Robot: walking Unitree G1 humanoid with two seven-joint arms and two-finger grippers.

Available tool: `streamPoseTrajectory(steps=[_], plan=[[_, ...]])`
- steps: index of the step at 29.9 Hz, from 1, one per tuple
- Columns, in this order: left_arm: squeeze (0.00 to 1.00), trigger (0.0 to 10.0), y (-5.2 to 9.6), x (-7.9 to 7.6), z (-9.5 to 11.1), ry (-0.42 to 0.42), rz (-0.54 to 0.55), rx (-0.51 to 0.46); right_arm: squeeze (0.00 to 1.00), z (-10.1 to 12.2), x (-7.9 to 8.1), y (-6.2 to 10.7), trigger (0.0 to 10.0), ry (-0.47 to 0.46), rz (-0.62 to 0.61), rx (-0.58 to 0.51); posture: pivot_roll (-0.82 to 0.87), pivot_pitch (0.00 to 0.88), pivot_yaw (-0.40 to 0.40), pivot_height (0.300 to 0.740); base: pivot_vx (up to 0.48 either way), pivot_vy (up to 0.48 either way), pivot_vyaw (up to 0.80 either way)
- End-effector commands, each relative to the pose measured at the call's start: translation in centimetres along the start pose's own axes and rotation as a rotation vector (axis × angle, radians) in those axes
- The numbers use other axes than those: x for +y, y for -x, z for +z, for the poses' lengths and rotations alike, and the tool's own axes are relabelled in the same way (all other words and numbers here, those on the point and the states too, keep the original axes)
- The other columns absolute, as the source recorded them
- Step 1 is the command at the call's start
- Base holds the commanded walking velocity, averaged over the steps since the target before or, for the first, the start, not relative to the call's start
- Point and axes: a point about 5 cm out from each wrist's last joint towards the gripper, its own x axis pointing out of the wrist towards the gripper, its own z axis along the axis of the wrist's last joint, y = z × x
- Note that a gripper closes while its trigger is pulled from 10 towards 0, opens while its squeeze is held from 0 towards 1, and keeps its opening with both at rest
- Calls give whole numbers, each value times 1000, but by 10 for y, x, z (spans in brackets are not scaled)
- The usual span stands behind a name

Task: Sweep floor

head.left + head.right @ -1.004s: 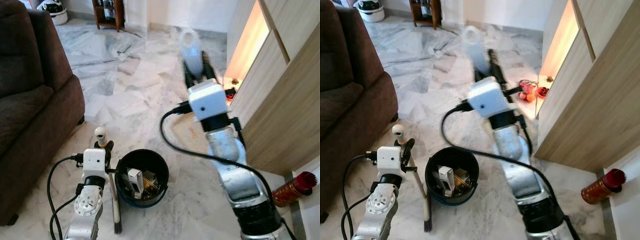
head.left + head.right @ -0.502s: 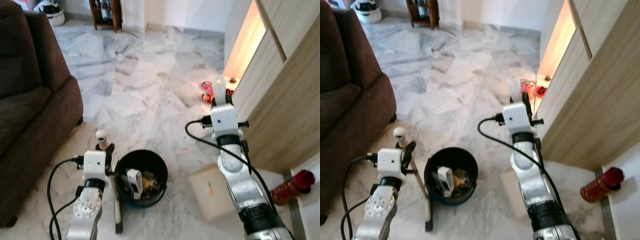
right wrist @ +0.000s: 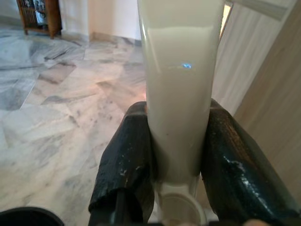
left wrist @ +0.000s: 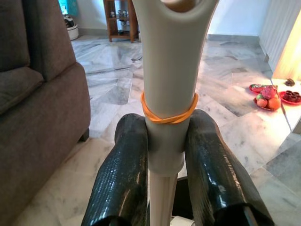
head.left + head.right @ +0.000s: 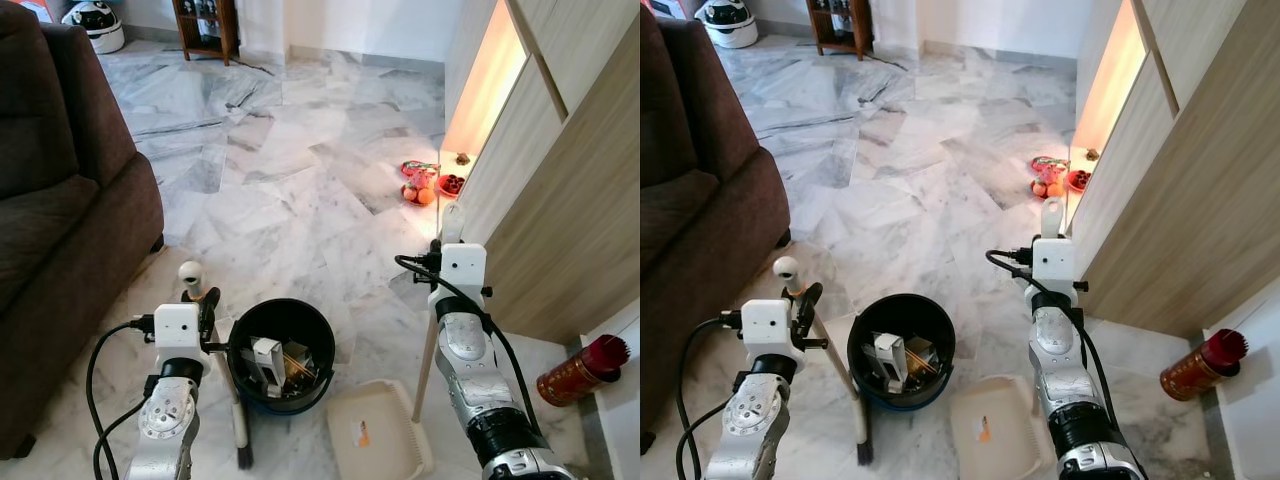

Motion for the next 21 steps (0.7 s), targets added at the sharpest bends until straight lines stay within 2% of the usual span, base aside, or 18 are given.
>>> streamPoseTrajectory(steps=[1,21], plan=[[0,10000,3,-3,-1,11,-10,8,0,5,-2,-4,10000,-7,-5,-31,84,131,-43,740,0,0,0],[0,10000,5,-2,-3,13,-4,8,0,-4,-3,-3,10000,-64,-14,-21,103,95,-46,740,0,0,0]])
